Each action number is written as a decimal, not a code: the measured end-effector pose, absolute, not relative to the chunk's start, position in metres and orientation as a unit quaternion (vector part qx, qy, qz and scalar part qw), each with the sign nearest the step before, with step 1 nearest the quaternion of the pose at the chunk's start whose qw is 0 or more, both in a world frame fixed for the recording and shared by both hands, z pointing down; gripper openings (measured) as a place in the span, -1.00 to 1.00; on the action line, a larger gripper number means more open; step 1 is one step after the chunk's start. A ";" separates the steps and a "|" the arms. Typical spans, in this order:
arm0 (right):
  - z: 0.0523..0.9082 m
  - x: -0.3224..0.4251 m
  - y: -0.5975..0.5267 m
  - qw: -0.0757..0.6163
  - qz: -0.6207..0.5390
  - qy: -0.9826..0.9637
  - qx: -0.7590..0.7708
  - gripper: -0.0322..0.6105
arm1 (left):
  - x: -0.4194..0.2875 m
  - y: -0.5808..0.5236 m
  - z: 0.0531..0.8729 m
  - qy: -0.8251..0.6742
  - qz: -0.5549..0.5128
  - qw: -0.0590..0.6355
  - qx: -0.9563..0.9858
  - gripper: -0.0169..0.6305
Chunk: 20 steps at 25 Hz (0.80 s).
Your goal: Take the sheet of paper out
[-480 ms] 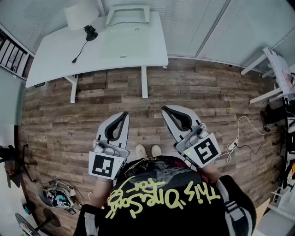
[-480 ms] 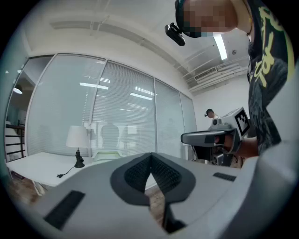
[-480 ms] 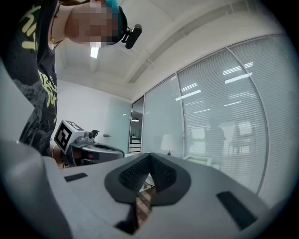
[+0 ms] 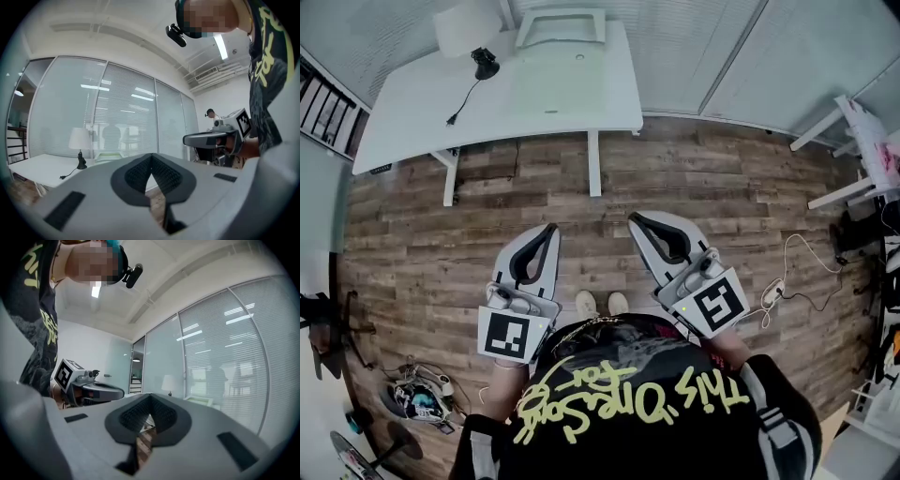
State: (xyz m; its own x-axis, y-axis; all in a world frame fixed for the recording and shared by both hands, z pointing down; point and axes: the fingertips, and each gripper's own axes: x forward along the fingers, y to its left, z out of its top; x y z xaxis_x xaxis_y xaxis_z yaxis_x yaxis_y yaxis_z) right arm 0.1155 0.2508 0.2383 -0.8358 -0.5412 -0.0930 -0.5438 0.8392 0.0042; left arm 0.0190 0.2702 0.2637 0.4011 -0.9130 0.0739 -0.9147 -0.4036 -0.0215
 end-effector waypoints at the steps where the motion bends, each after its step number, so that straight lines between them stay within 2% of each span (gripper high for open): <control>1: 0.238 0.115 0.251 0.045 0.015 0.958 -0.283 -0.88 | 0.018 0.270 0.264 -0.547 0.036 0.011 0.837 -0.93; 20: 0.243 0.092 0.254 0.037 0.010 0.957 -0.287 -0.88 | -0.010 0.274 0.263 -0.555 0.038 0.012 0.831 -0.93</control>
